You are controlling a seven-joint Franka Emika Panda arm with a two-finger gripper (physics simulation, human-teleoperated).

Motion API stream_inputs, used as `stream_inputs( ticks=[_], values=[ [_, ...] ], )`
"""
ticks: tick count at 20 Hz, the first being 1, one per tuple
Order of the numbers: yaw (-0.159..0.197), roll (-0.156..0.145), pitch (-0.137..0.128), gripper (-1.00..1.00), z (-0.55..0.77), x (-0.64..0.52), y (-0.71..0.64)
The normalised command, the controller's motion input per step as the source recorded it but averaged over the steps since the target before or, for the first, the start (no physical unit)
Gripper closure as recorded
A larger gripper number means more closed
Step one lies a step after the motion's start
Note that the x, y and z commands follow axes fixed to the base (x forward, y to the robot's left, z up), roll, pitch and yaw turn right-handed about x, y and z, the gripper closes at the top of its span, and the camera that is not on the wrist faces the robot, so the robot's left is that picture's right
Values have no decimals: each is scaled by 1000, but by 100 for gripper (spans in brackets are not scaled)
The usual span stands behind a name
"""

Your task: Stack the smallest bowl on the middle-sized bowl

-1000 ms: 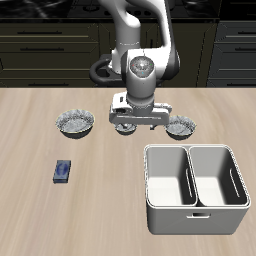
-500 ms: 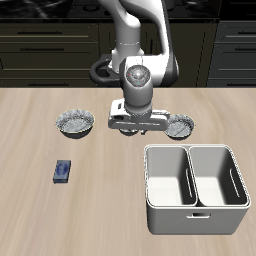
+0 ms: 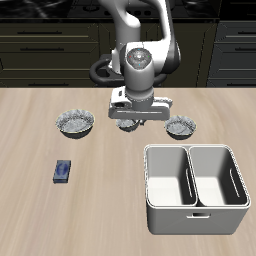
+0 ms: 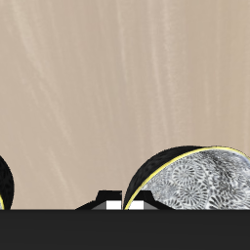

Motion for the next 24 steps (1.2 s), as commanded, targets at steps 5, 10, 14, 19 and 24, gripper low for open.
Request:
stream_inputs(
  ticks=[5,10,14,19,24],
  values=[
    [30,14,-83,100,497,-94,203],
    [4,28,-76,100,519,-96,207],
    [2,22,-54,100,400,-74,147],
    [9,20,-60,100,388,-57,254],
    [5,5,-24,100,167,-1,188]
  ],
)
